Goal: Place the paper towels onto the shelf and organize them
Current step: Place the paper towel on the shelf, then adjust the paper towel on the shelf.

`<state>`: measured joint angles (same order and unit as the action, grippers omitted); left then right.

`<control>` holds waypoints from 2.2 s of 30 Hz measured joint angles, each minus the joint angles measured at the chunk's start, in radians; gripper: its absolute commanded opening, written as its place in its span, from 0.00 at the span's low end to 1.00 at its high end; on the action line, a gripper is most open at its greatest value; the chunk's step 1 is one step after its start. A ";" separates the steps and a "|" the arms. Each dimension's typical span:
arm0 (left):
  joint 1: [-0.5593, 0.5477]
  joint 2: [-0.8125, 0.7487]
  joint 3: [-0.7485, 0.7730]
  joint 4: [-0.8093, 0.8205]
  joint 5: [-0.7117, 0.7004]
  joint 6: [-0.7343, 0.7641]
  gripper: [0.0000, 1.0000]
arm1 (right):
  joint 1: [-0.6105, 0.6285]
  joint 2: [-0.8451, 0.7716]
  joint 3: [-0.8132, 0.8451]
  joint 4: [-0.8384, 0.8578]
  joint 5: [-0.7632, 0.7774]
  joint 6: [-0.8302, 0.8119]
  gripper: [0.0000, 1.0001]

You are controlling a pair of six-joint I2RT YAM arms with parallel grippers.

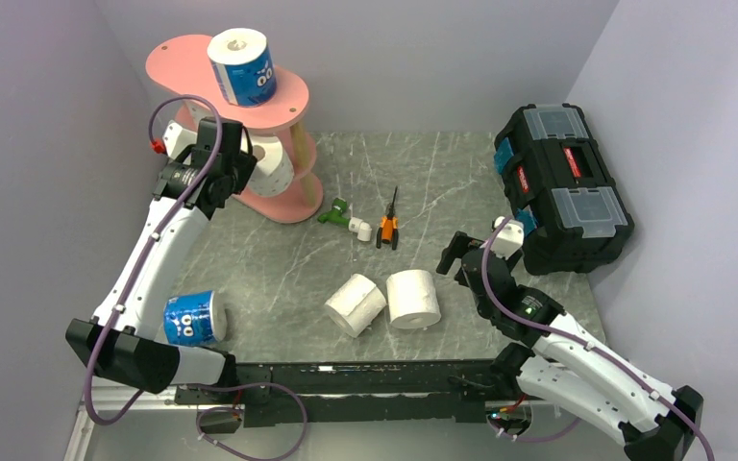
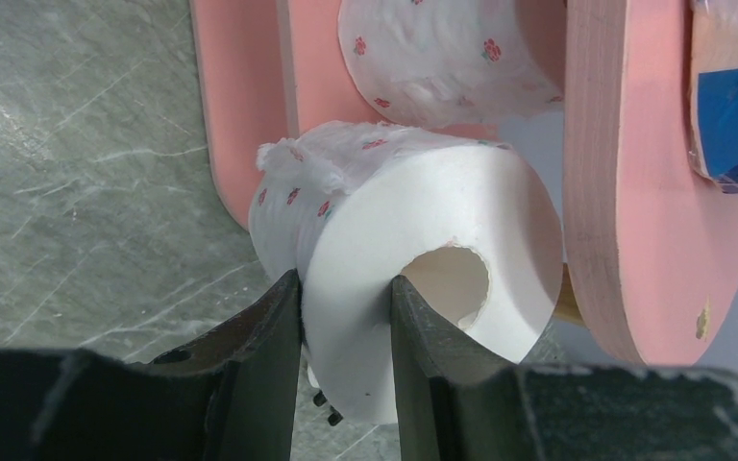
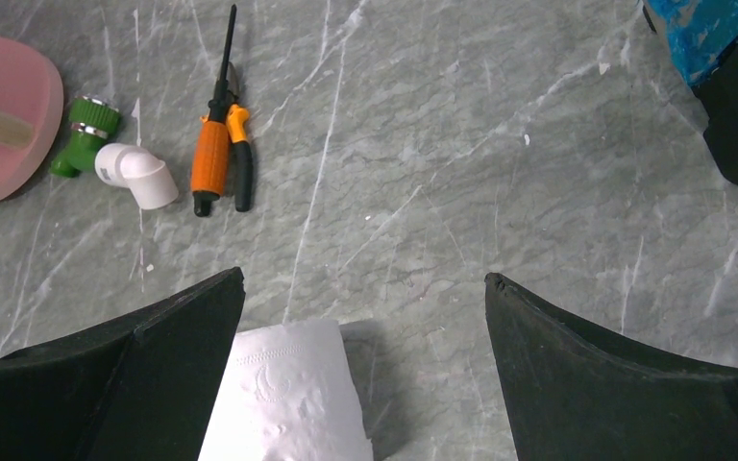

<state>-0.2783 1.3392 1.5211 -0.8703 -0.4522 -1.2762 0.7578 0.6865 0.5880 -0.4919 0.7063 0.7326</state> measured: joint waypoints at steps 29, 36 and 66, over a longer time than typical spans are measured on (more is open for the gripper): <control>0.005 0.023 0.011 0.072 0.029 -0.023 0.39 | 0.000 -0.001 0.000 0.000 0.000 0.000 0.98; 0.005 0.026 0.011 0.082 0.029 -0.023 0.48 | 0.000 -0.001 0.000 0.000 0.000 0.000 0.98; 0.005 -0.167 -0.132 0.170 0.064 0.003 0.99 | 0.000 0.000 0.000 0.000 -0.001 0.000 0.99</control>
<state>-0.2737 1.1725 1.3895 -0.7002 -0.3882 -1.2736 0.7578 0.6861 0.5880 -0.4919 0.7052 0.7326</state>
